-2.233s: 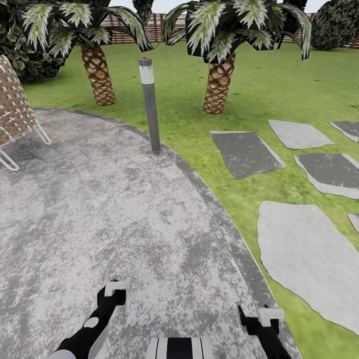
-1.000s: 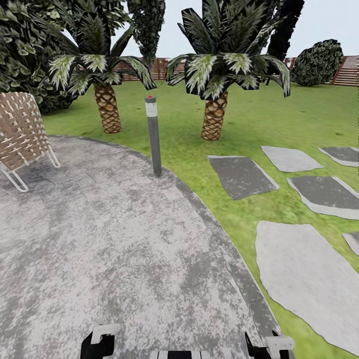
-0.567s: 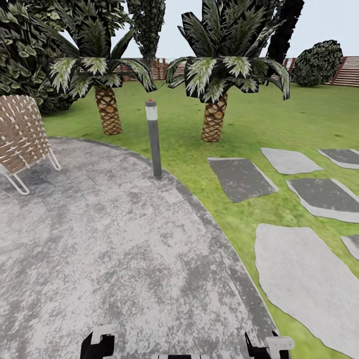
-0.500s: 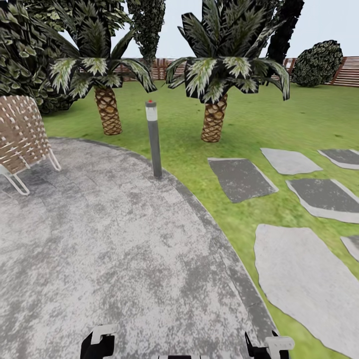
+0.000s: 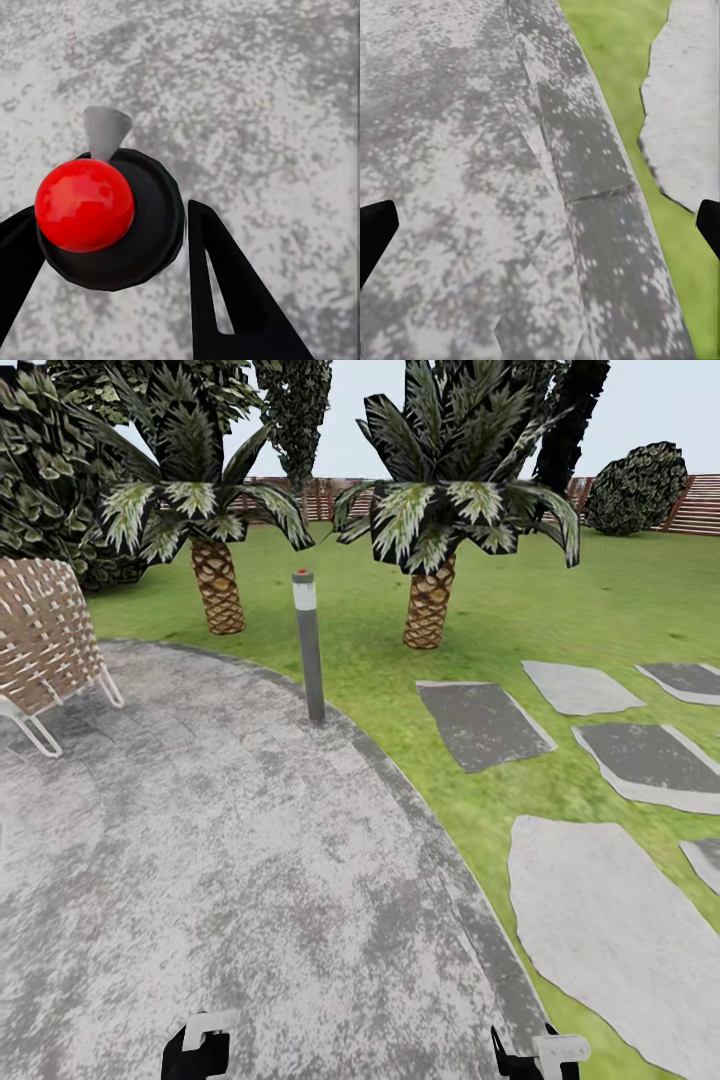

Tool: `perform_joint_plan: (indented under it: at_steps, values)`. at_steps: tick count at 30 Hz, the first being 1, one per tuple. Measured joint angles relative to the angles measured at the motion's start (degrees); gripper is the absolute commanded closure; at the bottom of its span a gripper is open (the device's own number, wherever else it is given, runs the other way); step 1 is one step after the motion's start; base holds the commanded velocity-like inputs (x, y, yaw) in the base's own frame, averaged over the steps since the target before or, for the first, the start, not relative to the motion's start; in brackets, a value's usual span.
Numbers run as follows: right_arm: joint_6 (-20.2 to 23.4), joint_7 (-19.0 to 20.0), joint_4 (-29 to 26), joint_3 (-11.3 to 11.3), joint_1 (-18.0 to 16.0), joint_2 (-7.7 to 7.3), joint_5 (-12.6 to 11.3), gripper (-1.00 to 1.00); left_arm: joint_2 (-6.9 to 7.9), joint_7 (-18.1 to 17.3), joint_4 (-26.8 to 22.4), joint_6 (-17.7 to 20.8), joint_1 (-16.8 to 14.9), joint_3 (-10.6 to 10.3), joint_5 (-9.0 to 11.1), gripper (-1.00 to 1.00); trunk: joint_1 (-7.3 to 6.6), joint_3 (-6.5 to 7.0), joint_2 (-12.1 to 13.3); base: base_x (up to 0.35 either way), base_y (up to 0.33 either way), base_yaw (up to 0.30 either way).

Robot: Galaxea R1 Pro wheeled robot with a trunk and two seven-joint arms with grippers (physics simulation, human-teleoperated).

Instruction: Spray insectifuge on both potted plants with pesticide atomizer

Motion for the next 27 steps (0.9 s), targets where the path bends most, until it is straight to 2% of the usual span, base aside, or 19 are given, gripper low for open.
perform_joint_plan:
  at_steps: [6, 10, 20, 21, 27]
  values:
    - [0.00, 0.01, 0.05, 0.00, 0.00, 0.00, 0.00, -1.00, 0.00, -0.01, 0.00, 0.00, 0.00, 0.01, 0.00, 1.00, -1.32, 1.08, 2.41, 0.000, 0.000, 0.007]
    - [-0.01, 0.00, 0.07, 0.00, -0.01, 0.00, 0.00, -1.00, 0.00, 0.00, -0.02, 0.00, 0.01, -0.01, 0.00, 1.00, -2.20, 1.83, 4.01, 0.000, 0.000, 0.168]
    - [-0.01, 0.00, 1.75, 0.08, -0.01, 0.03, 0.00, -1.00, -0.04, -0.02, -0.05, 0.01, 0.02, -0.06, 0.00, 1.00, -2.20, 2.18, 4.03, 0.000, 0.000, 0.252]
    - [-0.01, 0.00, 1.87, 0.08, -0.01, 0.06, 0.00, -1.00, -0.40, -0.21, -0.60, 0.41, -0.05, -0.59, -0.39, 1.00, -2.20, 2.24, 4.03, 0.000, 0.000, 0.215]
    - [0.00, -0.02, 1.88, 0.08, -0.01, 0.09, 0.00, -1.00, -0.61, 0.06, -0.06, 0.15, 0.07, -0.08, 0.17, 1.00, -2.20, 2.63, 4.03, 0.000, 0.000, 0.207]
